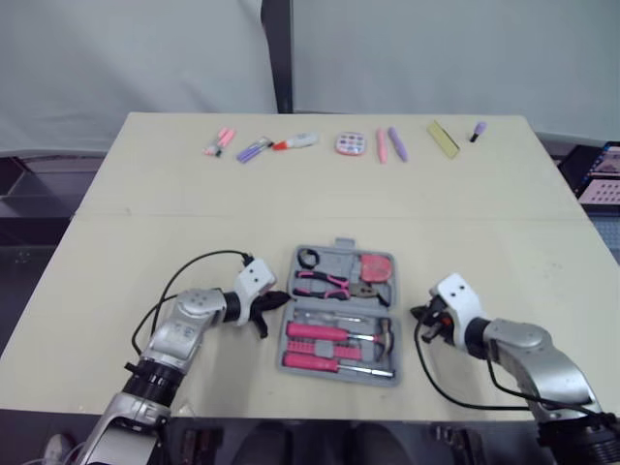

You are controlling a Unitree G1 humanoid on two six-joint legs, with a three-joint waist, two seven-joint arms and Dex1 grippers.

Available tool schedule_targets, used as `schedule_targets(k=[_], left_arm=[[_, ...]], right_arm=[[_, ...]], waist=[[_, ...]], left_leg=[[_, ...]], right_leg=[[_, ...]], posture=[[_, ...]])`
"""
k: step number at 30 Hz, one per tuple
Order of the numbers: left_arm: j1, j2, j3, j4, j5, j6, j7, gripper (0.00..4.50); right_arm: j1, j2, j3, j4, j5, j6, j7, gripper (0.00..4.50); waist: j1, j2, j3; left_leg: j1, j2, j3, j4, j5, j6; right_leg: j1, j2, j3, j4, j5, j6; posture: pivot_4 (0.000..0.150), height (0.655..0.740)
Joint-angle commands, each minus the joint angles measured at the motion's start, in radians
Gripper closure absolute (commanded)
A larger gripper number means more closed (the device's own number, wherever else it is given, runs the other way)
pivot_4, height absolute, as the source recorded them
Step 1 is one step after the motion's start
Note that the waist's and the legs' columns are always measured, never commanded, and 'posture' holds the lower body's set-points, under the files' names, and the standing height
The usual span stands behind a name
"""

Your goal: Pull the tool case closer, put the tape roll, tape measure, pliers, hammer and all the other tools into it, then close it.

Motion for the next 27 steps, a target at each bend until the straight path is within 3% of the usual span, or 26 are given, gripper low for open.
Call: schedule_targets(k=[1,27], left_arm=[[-0.012,-0.013,-0.012,-0.007,0.002,-0.005,-0.013,4.5],[0.076,-0.039,-0.062,-0.127,0.006,0.047,-0.035,4.5]], right_arm=[[-0.022,0.013,0.019,-0.042,0.017,0.015,0.008,4.44],[-0.054,-0.002,0.102,-0.105,0.052,0.077,0.072,4.44]], waist=[[0.001,0.0,0.0],[0.0,0.0,0.0]], left_leg=[[0.0,0.0,0.0,0.0,0.0,0.0],[0.0,-0.001,-0.001,0.0,0.0,0.0]], right_leg=[[0.0,0.0,0.0,0.0,0.0,0.0],[0.0,0.0,0.0,0.0,0.0,0.0]], posture=[[0.15,0.7134],[0.15,0.7134]])
